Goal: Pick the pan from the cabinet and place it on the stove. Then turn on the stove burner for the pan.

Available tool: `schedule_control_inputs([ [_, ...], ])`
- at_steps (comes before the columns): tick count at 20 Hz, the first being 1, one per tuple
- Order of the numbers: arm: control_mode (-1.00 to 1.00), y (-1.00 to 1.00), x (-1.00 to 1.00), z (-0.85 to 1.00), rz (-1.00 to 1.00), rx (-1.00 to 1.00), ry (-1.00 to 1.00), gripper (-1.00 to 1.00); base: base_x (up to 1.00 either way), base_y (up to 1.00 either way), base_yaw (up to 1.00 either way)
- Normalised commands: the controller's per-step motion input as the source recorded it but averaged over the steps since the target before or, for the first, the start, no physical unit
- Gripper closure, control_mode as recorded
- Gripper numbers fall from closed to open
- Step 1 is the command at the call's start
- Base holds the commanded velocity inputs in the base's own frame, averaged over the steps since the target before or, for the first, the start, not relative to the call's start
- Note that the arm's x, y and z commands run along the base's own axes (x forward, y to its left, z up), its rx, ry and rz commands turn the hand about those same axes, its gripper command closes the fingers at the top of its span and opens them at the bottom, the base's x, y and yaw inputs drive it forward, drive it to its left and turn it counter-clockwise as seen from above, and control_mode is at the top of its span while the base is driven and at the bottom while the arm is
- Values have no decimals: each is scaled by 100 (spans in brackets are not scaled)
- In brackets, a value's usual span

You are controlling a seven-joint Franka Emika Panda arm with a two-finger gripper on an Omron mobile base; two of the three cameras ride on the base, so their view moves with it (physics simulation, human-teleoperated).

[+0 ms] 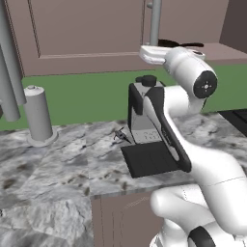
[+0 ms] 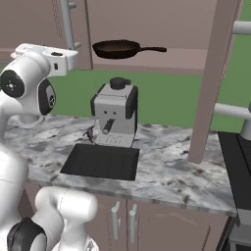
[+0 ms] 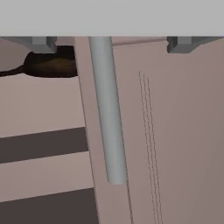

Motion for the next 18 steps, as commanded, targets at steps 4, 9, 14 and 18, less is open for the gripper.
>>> schedule_control_inputs([
  [4, -100, 0, 47, 0, 0, 0, 0, -100, 0, 0, 0],
  [9, -100, 0, 43, 0, 0, 0, -1, -100, 0, 0, 0],
  [14, -100, 1, 44, 0, 0, 0, -2, -100, 0, 0, 0],
  [18, -100, 1, 41, -2, 0, 0, -2, -100, 0, 0, 0],
])
